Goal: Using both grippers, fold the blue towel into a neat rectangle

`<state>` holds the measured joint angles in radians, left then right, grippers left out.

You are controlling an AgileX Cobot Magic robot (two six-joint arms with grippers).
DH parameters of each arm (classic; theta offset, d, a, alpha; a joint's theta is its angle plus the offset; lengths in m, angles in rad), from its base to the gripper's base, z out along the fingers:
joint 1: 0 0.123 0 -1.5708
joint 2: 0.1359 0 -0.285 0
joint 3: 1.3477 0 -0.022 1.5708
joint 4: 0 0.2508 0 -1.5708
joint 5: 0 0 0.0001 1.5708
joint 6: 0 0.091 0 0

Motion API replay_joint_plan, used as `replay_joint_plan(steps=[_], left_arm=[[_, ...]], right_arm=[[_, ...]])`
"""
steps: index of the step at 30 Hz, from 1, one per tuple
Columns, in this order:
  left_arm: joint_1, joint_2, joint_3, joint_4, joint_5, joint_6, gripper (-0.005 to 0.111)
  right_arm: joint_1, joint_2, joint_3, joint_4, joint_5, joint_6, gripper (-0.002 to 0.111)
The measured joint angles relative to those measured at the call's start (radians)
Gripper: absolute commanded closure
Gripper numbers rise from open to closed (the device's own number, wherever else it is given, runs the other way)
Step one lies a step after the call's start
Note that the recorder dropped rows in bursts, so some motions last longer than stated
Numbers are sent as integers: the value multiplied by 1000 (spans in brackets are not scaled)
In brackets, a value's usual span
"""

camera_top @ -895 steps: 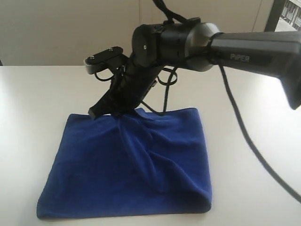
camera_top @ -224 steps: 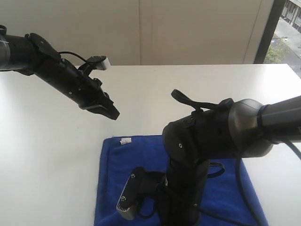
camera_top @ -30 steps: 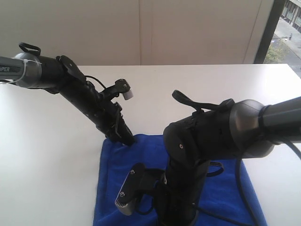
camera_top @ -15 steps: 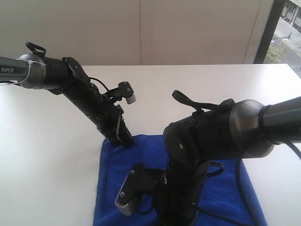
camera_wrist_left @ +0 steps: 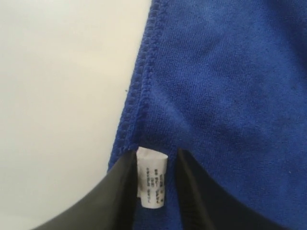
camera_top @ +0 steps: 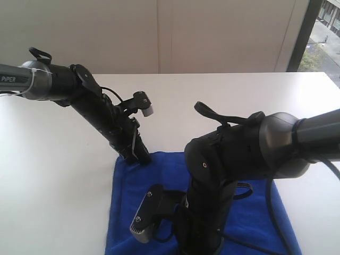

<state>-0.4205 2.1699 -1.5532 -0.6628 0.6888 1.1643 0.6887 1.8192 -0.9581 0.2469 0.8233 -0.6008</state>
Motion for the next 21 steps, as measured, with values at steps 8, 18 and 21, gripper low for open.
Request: replay_joint_plan(steps=[8,18,21], left_arm=[[0,-31,0,24,0,-21,72],[0,-46,0,215,-2,-181,72],[0,-46,0,250,-4,-232,72]], right_arm=[[0,0,0,0,0,0,86],[0,0,0,0,0,9,86],[0,0,0,0,0,11,86]])
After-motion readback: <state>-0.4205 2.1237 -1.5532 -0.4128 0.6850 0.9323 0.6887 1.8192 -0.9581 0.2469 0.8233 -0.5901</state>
